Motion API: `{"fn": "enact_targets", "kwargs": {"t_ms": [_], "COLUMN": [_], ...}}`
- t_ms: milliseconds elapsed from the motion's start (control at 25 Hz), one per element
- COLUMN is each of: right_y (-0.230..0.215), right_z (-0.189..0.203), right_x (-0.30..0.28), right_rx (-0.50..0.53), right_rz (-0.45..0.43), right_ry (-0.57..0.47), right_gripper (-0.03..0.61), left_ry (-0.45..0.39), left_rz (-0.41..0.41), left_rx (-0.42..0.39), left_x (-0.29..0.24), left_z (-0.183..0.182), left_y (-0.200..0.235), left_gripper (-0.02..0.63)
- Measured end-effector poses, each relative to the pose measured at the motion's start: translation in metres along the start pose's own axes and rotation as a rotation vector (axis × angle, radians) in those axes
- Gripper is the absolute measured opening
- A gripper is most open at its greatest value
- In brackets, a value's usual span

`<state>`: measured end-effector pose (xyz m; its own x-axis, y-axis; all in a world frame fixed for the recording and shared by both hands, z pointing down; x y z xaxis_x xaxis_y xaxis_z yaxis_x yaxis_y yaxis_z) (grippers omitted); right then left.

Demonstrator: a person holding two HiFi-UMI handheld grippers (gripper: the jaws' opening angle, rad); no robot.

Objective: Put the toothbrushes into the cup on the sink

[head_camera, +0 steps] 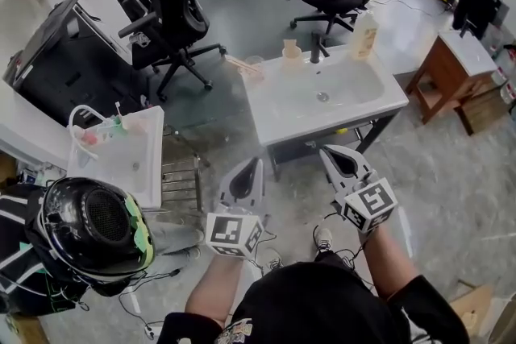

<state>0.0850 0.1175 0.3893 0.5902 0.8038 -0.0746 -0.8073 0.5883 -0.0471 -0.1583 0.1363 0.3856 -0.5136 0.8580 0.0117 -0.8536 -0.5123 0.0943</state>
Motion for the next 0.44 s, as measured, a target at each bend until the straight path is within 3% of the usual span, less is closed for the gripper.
{"fn": "enact_targets", "kwargs": {"t_ms": [440], "right_y": [0.0040], "right_z": [-0.0091], "right_x": [0.0082], "right_rx": [-0.004], "right_rz": [-0.006], "right_ry": [-0.005], "right_gripper": [0.005], "left_ry": [-0.001], "left_rz": [-0.010], "left_rx": [0.002], "left_x": [0.0088], "left_z": [-0.0097], "left_y": [-0.0079], "left_gripper": [0.006]}}
Point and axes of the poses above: the fingertips, and each gripper's own axes: x backward along the fingers, y to its left, z out of its underside, the point moved 10 cm from there along x, backward along the fingers, and after that the axes turned 2 degrees about z, right-handed, at the moved point
